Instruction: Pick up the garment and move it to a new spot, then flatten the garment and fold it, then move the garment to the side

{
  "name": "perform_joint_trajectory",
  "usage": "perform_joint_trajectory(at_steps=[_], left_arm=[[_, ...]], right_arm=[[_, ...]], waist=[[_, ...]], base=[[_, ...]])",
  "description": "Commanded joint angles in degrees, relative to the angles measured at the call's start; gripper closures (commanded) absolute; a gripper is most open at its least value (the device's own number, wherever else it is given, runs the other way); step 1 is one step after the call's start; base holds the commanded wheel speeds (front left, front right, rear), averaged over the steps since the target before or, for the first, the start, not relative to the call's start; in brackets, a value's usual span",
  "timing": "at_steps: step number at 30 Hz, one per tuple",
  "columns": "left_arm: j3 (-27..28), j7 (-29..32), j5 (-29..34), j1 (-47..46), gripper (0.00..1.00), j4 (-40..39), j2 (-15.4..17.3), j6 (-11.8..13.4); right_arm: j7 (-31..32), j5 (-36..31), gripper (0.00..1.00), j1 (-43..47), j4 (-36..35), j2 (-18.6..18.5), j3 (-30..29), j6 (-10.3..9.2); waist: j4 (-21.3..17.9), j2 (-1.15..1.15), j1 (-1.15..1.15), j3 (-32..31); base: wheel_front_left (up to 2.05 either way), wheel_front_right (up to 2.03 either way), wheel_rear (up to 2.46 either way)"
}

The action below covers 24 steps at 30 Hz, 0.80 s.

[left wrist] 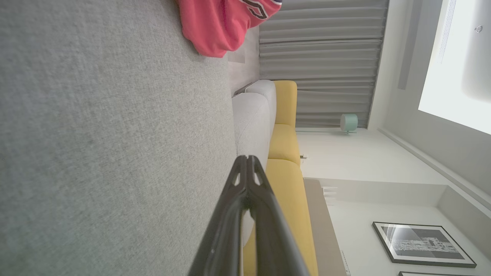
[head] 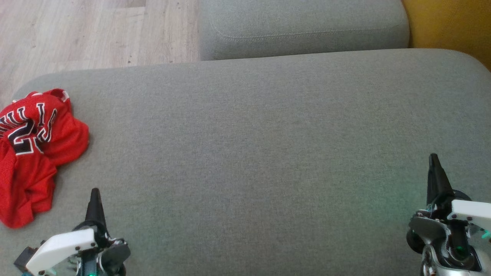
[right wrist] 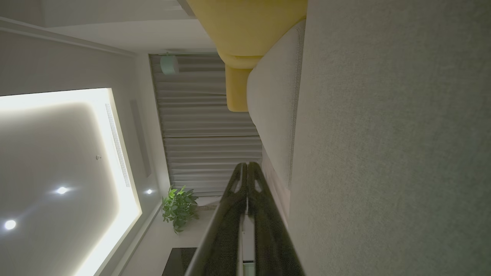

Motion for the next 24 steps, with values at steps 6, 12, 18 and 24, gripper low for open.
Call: perform_joint_trajectory(at_steps=[6, 12, 18, 24], left_arm=[[2.28, 0.17, -0.32, -2.83, 1.0, -2.1, 0.32, -0.36], [2.28, 0.17, -0.32, -2.83, 1.0, -2.1, 0.32, -0.36], [2.28, 0.17, -0.32, -2.83, 1.0, -2.1, 0.32, -0.36], [2.28, 0.17, -0.32, -2.83, 1.0, -2.1, 0.32, -0.36]], right_arm=[[0.31, 0.43, 1.0, -1.17, -2.21, -0.28, 1.2, 0.2], [0.31, 0.43, 1.0, -1.17, -2.21, -0.28, 1.2, 0.2], [0.31, 0.43, 1.0, -1.17, -2.21, -0.28, 1.2, 0.2], [0.31, 0.43, 1.0, -1.17, -2.21, -0.28, 1.2, 0.2]], waist=[[0.0, 0.0, 0.0, 0.0], [0.0, 0.0, 0.0, 0.0], [0.0, 0.0, 0.0, 0.0], [0.0, 0.0, 0.0, 0.0]], base=[[0.0, 0.0, 0.0], [0.0, 0.0, 0.0], [0.0, 0.0, 0.0], [0.0, 0.0, 0.0]])
